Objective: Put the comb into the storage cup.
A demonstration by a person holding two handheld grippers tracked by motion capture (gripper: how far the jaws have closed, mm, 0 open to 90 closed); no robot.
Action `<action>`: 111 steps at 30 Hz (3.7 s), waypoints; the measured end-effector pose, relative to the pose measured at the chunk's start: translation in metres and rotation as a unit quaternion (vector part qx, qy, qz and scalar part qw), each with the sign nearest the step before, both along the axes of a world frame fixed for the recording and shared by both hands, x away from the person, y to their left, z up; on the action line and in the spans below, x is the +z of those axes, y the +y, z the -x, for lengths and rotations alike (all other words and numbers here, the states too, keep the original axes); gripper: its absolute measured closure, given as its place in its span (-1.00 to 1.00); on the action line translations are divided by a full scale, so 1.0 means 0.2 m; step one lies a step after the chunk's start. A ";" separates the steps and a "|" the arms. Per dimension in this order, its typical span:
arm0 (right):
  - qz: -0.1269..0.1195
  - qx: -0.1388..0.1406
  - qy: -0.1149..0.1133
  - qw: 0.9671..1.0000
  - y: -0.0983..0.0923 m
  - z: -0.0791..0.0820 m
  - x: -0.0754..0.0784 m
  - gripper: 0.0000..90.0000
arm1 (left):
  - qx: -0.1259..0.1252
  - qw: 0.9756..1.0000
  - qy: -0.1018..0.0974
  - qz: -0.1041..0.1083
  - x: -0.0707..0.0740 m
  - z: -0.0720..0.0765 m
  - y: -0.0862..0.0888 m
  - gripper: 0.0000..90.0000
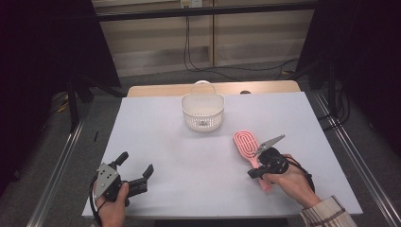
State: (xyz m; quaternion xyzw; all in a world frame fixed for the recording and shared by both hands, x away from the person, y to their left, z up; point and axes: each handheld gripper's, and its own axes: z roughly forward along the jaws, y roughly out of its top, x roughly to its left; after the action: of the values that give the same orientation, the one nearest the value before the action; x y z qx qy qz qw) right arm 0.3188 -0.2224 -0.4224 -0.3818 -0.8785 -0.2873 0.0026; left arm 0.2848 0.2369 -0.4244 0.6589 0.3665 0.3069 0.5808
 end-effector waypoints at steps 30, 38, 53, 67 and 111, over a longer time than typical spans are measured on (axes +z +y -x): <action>0.012 0.008 0.017 1.000 -0.06 0.03 -0.03 1.00 | 0.000 1.000 0.002 0.003 0.00 0.00 -0.01 -0.96; 0.012 -0.001 0.015 1.000 -0.11 0.04 -0.03 1.00 | 0.001 1.000 0.000 -0.001 0.00 0.00 0.00 -0.96; 0.020 -0.014 0.011 1.000 -0.17 0.05 -0.03 1.00 | 0.000 1.000 0.003 0.002 0.00 0.00 0.00 -0.96; -0.001 -0.006 -0.016 1.000 -0.16 0.06 -0.01 1.00 | -0.002 1.000 0.003 0.003 0.00 0.00 0.00 -0.96; -0.038 -0.121 -0.125 0.984 -0.19 0.03 0.08 -0.78 | -0.002 1.000 0.001 0.000 0.00 -0.01 0.00 -0.96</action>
State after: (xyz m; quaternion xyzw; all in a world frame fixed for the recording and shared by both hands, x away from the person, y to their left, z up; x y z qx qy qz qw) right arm 0.3131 -0.2600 -0.4072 -0.4455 -0.8077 -0.3644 -0.1278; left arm 0.2861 0.2372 -0.4245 0.6602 0.3655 0.3048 0.5810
